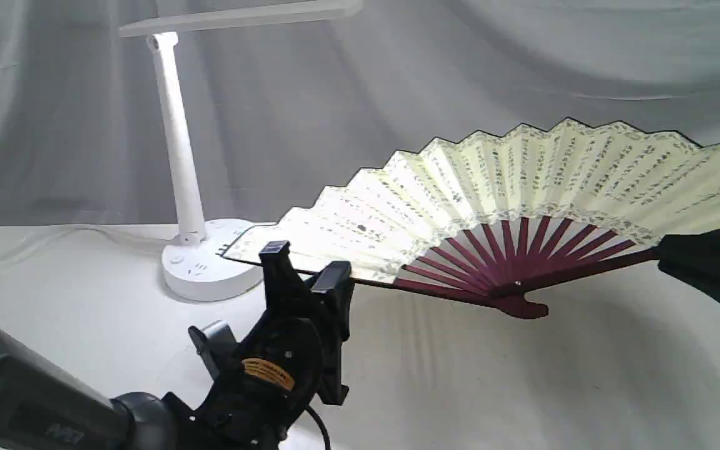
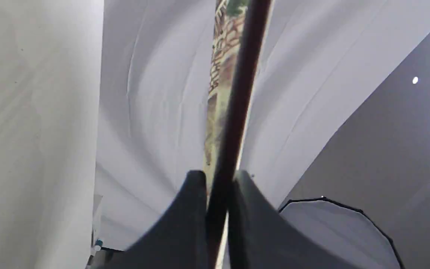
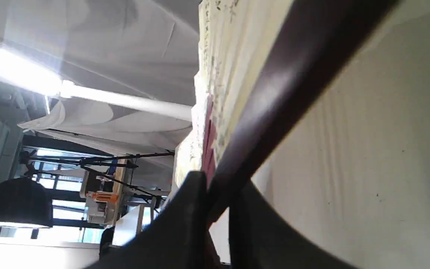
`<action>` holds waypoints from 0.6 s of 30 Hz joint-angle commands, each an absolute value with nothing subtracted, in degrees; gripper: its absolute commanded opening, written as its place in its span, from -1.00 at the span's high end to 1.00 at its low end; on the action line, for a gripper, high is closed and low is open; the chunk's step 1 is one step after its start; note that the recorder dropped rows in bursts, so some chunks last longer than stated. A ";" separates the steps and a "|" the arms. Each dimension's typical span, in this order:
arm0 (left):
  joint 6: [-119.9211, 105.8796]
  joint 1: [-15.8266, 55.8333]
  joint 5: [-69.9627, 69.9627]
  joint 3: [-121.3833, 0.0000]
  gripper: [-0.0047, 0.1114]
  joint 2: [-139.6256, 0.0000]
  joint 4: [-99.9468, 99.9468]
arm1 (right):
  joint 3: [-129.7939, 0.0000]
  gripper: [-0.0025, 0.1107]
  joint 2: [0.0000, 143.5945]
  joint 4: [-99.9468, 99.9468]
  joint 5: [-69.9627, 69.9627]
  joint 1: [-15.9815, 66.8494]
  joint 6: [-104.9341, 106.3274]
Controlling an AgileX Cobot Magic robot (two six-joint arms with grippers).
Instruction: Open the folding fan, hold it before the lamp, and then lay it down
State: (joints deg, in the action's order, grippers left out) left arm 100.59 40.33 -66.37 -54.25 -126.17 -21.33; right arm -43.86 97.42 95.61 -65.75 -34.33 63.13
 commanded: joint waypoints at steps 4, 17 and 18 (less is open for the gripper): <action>103.02 39.54 -69.96 -54.27 0.92 -125.26 -28.56 | -43.79 0.96 97.13 92.63 -60.57 -35.46 65.34; 100.07 39.54 -69.96 -52.37 0.92 -122.19 -28.97 | -43.79 0.96 97.13 93.36 -63.95 -35.46 64.96; 99.95 39.54 -69.96 -52.24 0.92 -122.01 -28.97 | -43.79 0.96 97.13 93.94 -64.90 -35.46 64.96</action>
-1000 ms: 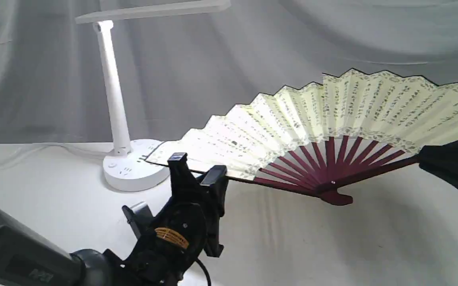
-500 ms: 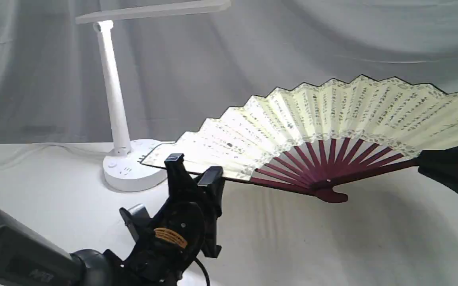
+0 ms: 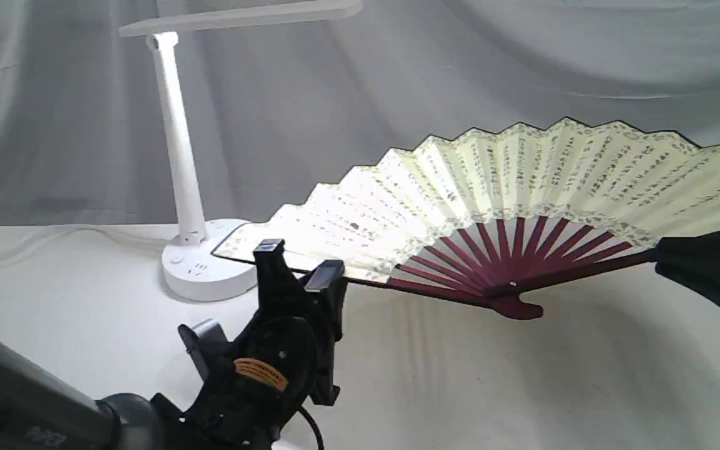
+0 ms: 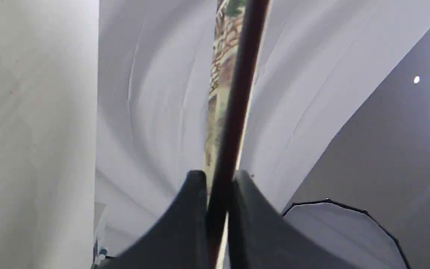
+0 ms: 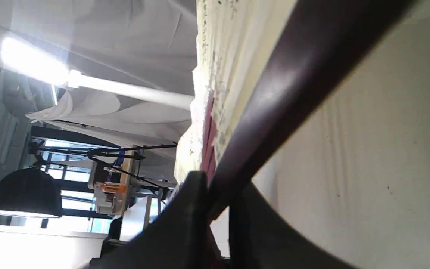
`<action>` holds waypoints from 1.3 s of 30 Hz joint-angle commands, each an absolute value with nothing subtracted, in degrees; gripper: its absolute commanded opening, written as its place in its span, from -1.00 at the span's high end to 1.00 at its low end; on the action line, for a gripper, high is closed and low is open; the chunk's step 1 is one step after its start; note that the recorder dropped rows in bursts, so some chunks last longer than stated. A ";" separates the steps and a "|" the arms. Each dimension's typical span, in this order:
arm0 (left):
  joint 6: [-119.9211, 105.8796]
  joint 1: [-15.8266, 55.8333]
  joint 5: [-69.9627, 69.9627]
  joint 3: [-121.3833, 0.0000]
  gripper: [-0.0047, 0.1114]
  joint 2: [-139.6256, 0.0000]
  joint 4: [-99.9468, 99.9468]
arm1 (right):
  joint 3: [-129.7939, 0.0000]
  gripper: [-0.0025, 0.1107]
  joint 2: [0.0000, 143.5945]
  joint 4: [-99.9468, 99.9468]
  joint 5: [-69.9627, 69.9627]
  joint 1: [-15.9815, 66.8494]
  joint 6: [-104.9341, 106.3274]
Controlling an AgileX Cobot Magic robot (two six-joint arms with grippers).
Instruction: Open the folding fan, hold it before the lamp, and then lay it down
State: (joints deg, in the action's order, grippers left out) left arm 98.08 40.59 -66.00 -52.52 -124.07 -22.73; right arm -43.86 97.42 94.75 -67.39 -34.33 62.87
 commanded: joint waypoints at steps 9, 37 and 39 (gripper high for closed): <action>98.97 39.54 -69.96 -48.40 0.92 -118.90 -30.74 | -43.79 0.96 97.13 95.99 -66.16 -35.34 65.06; 89.44 36.94 -69.96 -38.64 0.92 -104.75 -32.78 | -43.79 0.96 97.13 99.95 -68.19 -29.12 65.04; 89.33 36.55 -69.96 -38.64 0.92 -104.12 -32.35 | -43.79 0.96 97.13 99.95 -68.31 -29.12 65.04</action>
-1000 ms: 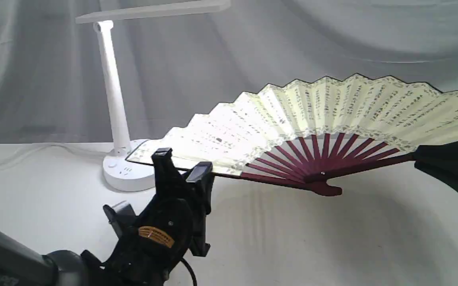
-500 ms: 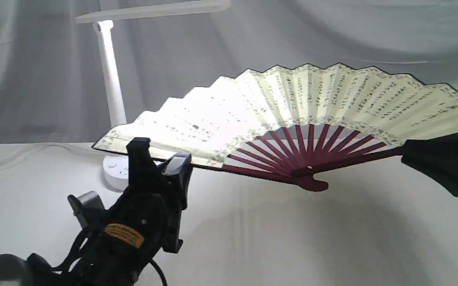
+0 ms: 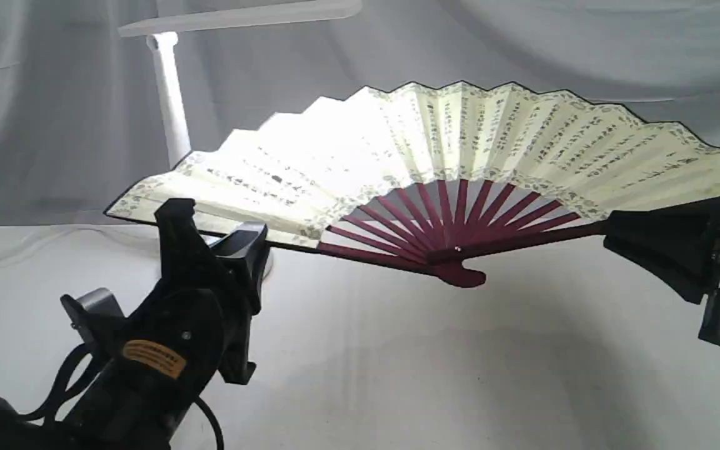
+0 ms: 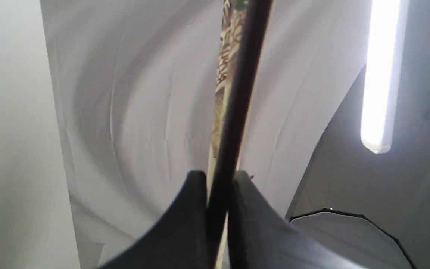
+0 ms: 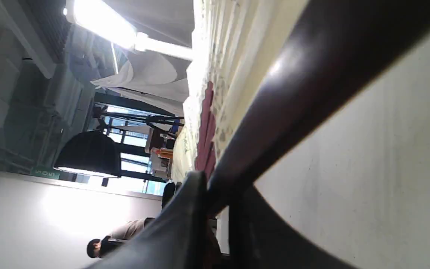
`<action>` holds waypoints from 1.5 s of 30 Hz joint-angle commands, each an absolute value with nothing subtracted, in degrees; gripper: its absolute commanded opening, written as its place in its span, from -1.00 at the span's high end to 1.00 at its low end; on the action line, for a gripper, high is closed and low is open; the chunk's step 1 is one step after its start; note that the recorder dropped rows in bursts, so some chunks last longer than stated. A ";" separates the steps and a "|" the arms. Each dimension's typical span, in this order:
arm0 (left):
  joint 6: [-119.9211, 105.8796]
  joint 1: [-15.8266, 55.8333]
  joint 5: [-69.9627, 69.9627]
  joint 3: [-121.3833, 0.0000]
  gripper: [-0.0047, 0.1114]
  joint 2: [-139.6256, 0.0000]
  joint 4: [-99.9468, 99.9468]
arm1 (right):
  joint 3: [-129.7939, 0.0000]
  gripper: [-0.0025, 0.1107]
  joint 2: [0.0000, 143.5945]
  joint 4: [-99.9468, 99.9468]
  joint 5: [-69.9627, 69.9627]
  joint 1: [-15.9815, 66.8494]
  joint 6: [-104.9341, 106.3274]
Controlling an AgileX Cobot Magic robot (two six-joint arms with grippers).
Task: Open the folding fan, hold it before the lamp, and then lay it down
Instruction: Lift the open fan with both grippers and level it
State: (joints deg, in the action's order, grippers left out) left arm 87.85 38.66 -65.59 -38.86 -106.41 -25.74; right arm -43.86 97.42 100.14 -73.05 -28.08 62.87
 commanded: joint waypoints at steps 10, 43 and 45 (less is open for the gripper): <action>87.48 33.18 -69.96 -38.86 0.92 -101.98 -29.33 | -43.79 0.96 97.13 99.95 -67.62 -29.12 65.04; 91.38 25.60 -69.96 -38.98 0.92 -101.28 -26.99 | -50.17 0.96 97.13 99.95 -59.05 -21.11 61.44; 91.38 24.71 -69.96 -38.98 0.92 -101.28 -25.91 | -50.46 0.96 97.13 99.95 -59.05 -21.11 61.19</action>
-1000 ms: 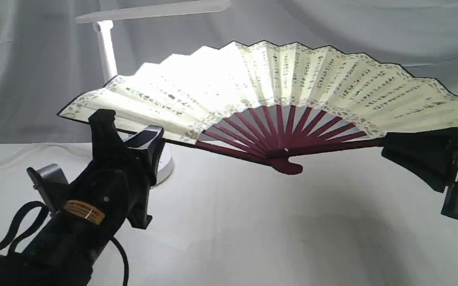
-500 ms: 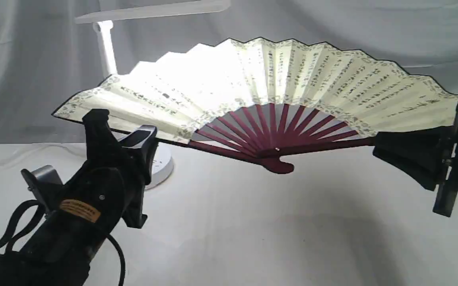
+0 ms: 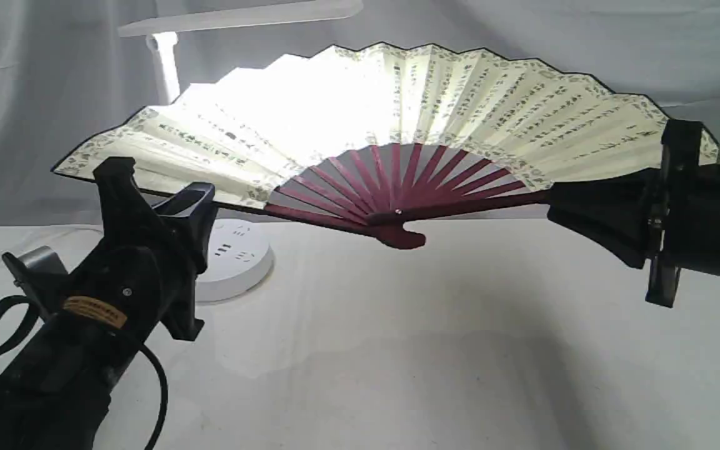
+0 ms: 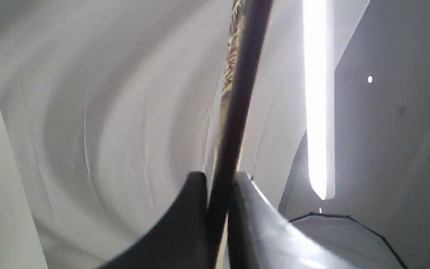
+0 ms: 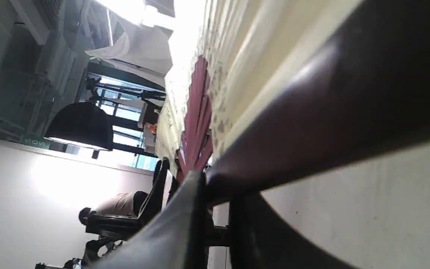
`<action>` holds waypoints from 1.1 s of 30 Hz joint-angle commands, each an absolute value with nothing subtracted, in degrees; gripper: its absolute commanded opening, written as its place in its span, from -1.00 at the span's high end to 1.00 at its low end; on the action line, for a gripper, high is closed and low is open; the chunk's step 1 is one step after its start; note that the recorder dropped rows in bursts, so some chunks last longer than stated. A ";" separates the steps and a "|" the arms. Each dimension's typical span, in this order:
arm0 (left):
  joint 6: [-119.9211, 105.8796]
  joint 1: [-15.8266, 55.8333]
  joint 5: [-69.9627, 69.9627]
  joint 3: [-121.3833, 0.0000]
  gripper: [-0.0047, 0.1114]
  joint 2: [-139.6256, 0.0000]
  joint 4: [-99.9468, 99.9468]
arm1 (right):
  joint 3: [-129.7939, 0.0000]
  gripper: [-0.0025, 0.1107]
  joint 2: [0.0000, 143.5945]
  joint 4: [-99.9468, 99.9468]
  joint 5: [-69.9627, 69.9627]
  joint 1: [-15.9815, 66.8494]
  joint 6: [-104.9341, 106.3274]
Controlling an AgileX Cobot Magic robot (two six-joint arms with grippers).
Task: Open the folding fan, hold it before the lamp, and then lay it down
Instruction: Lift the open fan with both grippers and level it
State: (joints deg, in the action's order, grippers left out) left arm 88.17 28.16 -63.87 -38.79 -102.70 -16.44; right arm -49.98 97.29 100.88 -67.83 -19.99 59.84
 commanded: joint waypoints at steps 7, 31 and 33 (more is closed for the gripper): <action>91.38 24.53 -69.96 -39.77 0.92 -101.28 -26.37 | -52.49 0.96 97.13 99.95 -58.42 -19.85 60.23; 91.75 19.30 -68.83 -41.63 0.92 -101.28 -22.16 | -57.45 0.96 97.02 99.95 -51.75 -13.13 57.59; 93.51 19.30 -68.83 -41.63 0.92 -101.28 -22.31 | -57.72 0.96 97.02 99.95 -51.97 -13.13 57.15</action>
State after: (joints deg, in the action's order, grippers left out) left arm 90.08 21.44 -63.41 -40.95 -102.56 -12.33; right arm -57.54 97.07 101.49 -59.13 -12.02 55.50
